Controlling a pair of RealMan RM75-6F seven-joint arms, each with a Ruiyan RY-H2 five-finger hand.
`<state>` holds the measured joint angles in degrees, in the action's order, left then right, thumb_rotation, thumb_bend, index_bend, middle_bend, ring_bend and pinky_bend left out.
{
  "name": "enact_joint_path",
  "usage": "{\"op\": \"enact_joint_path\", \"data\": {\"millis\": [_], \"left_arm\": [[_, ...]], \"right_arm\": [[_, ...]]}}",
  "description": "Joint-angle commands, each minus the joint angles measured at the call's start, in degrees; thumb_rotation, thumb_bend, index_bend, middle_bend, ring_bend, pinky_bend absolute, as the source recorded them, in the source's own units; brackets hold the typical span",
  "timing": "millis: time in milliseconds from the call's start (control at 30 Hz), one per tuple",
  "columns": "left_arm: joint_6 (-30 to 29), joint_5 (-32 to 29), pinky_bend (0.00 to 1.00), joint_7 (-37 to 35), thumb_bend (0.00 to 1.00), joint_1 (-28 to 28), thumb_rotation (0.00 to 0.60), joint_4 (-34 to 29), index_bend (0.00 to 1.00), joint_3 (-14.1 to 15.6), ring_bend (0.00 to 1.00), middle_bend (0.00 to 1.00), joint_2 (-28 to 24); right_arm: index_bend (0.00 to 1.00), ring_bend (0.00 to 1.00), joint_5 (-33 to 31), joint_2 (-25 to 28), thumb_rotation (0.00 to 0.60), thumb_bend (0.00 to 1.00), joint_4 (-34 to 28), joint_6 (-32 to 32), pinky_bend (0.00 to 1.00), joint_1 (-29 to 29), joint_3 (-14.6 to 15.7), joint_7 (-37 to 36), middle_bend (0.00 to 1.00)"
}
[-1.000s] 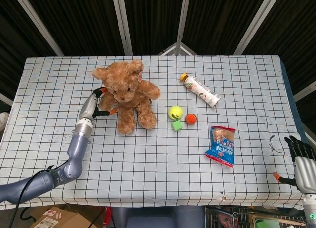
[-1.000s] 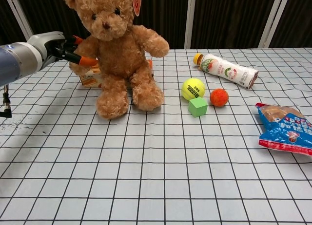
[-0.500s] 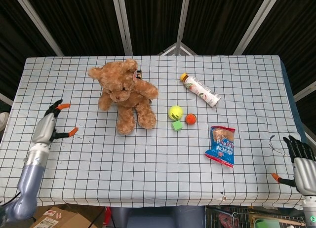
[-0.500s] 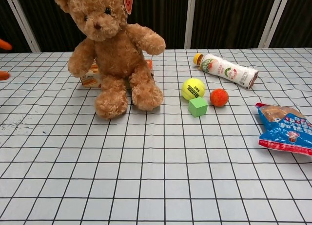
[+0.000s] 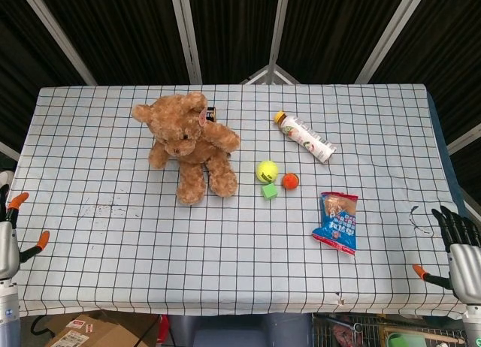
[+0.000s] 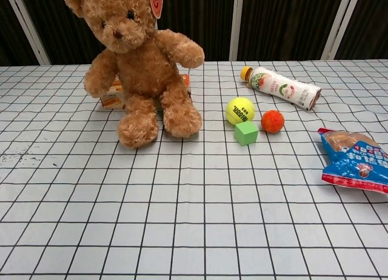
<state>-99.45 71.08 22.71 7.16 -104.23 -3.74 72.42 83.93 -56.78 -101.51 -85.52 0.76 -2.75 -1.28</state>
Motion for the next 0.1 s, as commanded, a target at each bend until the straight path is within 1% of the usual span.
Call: {"op": "enact_joint_path", "data": {"millis": [33,100], "left_arm": [[0.61,1.85,0.00,-5.45,0.34,-1.80,0.600,4.67,0.21,0.51,0.00,0.02,2.49],[1.13,2.68,0.00,-6.39,0.34,-1.74,0.600,5.61,0.22,0.43,0.00,0.02,2.20]], "right_arm": [[0.00,0.00,0.01,-0.18,0.600,0.11,0.02,-0.41,0.00,-0.16,-0.19,0.43,0.00],[0.00,0.00,0.06,-0.30,0.600,0.11,0.42,-0.10,0.00,-0.03,-0.10,0.72,0.00]]}}
